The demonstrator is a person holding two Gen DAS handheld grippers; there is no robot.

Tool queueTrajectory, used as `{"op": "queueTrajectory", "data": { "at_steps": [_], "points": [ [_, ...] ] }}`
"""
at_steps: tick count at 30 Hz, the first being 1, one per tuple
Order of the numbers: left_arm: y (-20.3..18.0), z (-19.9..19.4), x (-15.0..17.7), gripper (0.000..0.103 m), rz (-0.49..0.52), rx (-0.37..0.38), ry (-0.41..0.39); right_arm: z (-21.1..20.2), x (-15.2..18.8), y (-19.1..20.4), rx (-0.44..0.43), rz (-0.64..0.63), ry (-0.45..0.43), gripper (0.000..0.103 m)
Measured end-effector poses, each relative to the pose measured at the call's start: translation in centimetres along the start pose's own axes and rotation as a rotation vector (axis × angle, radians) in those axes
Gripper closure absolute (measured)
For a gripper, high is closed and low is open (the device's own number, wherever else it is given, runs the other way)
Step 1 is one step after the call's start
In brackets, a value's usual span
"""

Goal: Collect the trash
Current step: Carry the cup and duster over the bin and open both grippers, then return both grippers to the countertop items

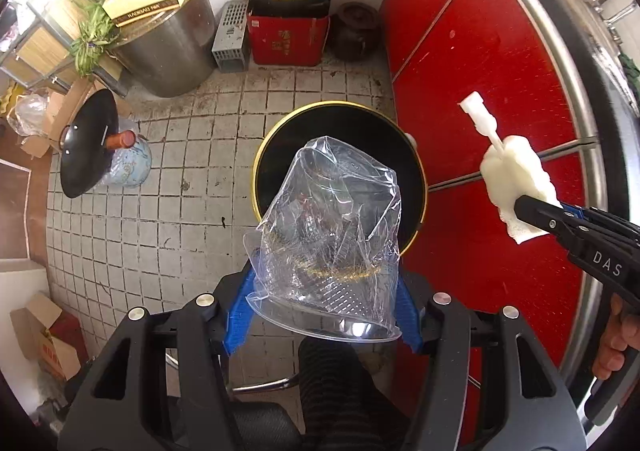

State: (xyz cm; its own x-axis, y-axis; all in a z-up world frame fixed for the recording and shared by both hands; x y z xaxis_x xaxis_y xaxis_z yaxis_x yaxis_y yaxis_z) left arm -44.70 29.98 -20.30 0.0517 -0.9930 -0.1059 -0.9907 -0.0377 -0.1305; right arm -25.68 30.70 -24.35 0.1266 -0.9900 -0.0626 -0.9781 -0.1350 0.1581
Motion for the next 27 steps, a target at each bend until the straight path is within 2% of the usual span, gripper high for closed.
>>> {"op": "queueTrajectory", "data": {
  "at_steps": [6,9,10,12,13,14,16,17,19,21,24,27],
  "points": [
    [0.1,4.7,-0.6,0.046,0.002,-0.004,0.045,5.2,-1.0,-0.2,-0.004,-0.009,0.047,0.082],
    [0.2,7.1,-0.8,0.042,0.000,0.037,0.096,7.6,-1.7,-0.1,-0.041,0.018,0.070,0.080],
    [0.4,7.7,-1.0,0.038,-0.005,0.056,0.114,7.9,-1.8,-0.2,-0.059,0.032,0.070,0.074],
    [0.8,7.7,-1.4,0.020,-0.022,0.070,0.111,7.6,-2.3,-0.4,-0.057,0.062,0.042,0.047],
    [0.9,7.3,-1.5,0.009,-0.023,0.061,0.087,6.9,-2.7,-0.4,-0.061,0.075,0.012,0.024],
    [0.8,6.6,-1.5,0.007,-0.018,0.047,0.054,5.9,-3.1,-0.3,-0.055,0.083,-0.025,0.019],
    [0.6,4.9,-1.3,0.007,0.002,0.036,0.014,3.6,-3.8,0.1,-0.045,0.078,-0.073,0.015],
    [0.5,4.2,-1.2,0.007,0.009,0.030,0.007,2.0,-4.2,0.4,-0.045,0.073,-0.093,0.008],
    [0.2,1.8,-0.9,0.007,0.006,0.016,-0.021,-1.9,-4.8,0.8,-0.059,0.064,-0.166,0.007],
    [-0.4,-0.5,-0.7,0.007,0.019,0.037,-0.036,-6.4,-4.8,0.9,-0.064,0.055,-0.252,0.007],
    [-3.1,-4.0,-0.1,0.007,0.095,0.077,-0.053,-13.1,-2.8,-0.6,0.002,0.059,-0.378,0.007],
    [-8.5,-7.2,1.2,0.007,0.229,0.112,-0.088,-18.1,2.4,-4.7,0.105,0.145,-0.426,0.007]
  ]
}}
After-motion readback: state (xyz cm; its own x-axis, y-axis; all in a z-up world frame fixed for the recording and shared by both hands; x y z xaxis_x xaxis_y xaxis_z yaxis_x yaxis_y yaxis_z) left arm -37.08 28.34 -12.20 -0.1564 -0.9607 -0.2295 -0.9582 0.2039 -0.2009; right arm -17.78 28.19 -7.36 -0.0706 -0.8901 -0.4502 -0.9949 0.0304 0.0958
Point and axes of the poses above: each gripper's, at about its wrist camera, not at the fingertips, and z roughly the way its jaws point, y to its left, x to its underside, the point moved 3 cm from there along z, roughly the way its jaws point, and after that the axes turned 9 degrees about -z, right-handed, at the moved point
